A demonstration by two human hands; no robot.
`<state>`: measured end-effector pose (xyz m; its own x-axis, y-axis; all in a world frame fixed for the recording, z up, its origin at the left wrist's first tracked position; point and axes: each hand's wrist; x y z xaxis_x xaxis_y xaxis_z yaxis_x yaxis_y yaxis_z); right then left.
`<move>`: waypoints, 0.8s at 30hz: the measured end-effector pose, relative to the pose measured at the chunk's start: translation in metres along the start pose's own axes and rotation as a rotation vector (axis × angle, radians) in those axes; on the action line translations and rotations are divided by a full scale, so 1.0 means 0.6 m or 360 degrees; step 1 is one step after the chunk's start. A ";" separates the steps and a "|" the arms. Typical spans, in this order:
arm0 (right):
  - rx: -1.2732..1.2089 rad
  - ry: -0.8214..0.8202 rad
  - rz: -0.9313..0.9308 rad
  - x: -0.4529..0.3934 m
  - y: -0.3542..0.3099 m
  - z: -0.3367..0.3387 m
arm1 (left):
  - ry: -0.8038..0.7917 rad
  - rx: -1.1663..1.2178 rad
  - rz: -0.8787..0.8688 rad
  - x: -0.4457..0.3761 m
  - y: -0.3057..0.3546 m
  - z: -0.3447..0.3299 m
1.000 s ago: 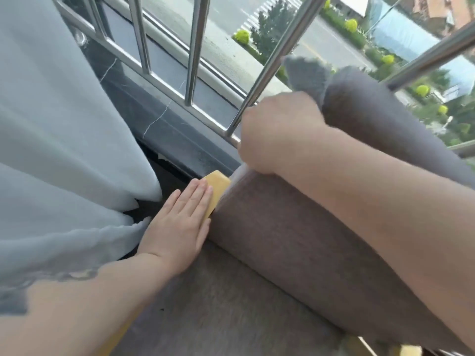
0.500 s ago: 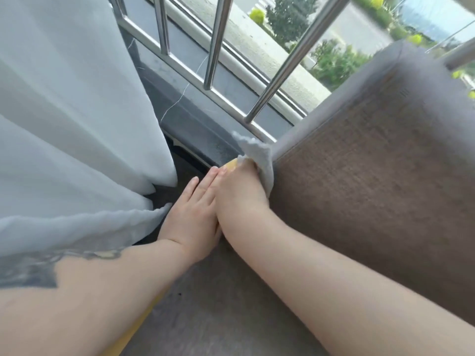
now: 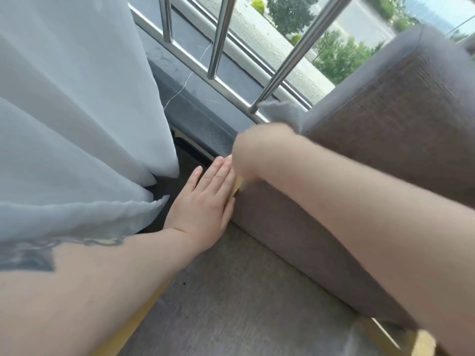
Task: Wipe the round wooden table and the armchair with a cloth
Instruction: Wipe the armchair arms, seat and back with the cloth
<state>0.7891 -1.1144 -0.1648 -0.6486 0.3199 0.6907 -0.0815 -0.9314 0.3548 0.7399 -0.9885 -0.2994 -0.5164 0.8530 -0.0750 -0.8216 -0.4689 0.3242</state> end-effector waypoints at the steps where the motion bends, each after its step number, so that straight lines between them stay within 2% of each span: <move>1: 0.0005 0.0105 -0.0064 0.012 0.014 0.024 | -0.0015 -0.0018 0.0002 0.000 -0.001 -0.001; 3: -0.0023 0.0432 -0.0133 0.065 0.053 0.067 | -0.0053 -0.0020 -0.0003 0.003 -0.002 -0.001; 5: -0.0063 0.0643 -0.0178 0.102 0.100 0.076 | -0.0074 -0.0005 -0.0011 0.002 -0.002 -0.001; 7: -0.0271 0.0851 -0.0252 0.142 0.146 0.082 | -0.0070 -0.0002 -0.0007 0.003 -0.003 0.001; 8: -0.0396 0.1045 -0.0309 0.156 0.165 0.078 | -0.0065 -0.0002 -0.0008 0.002 -0.003 0.002; 10: -0.0781 0.1423 -0.0526 0.159 0.167 0.055 | -0.0069 -0.0001 -0.0013 -0.002 -0.002 0.003; 12: -0.0853 0.1729 -0.0700 0.154 0.141 0.019 | -0.0080 0.0005 -0.0018 0.001 -0.002 0.002; 14: -0.0718 0.1793 -0.0655 0.161 0.144 -0.012 | -0.0060 0.0013 -0.0008 0.004 -0.002 0.003; 16: -0.0880 0.1782 -0.0686 0.180 0.189 -0.033 | -0.0072 -0.0004 -0.0025 0.001 -0.003 0.003; 18: -0.1256 0.1940 -0.0946 0.196 0.225 -0.052 | -0.0077 -0.0019 -0.0032 -0.002 -0.003 0.004; 21: -0.1591 0.2184 -0.1385 0.159 0.189 -0.049 | -0.0065 -0.0043 -0.0042 -0.001 -0.001 0.005; 22: -0.1651 0.2160 -0.1404 0.146 0.171 -0.030 | -0.0065 -0.0035 -0.0037 -0.001 0.000 0.007; 24: -0.1497 0.2129 -0.1099 0.149 0.169 -0.022 | -0.0072 -0.0022 -0.0016 -0.004 0.003 0.010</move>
<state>0.7130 -1.1828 -0.0754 -0.3881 0.7602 -0.5210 -0.6342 -0.6304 -0.4475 0.7410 -0.9898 -0.2930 -0.4969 0.8671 -0.0354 -0.8301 -0.4631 0.3106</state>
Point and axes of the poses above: each hand's wrist, its own x-axis away from the middle knuckle, its own z-axis out of the back of the hand, y = z × x, and after that the axes turned 9 degrees about -z, right-handed
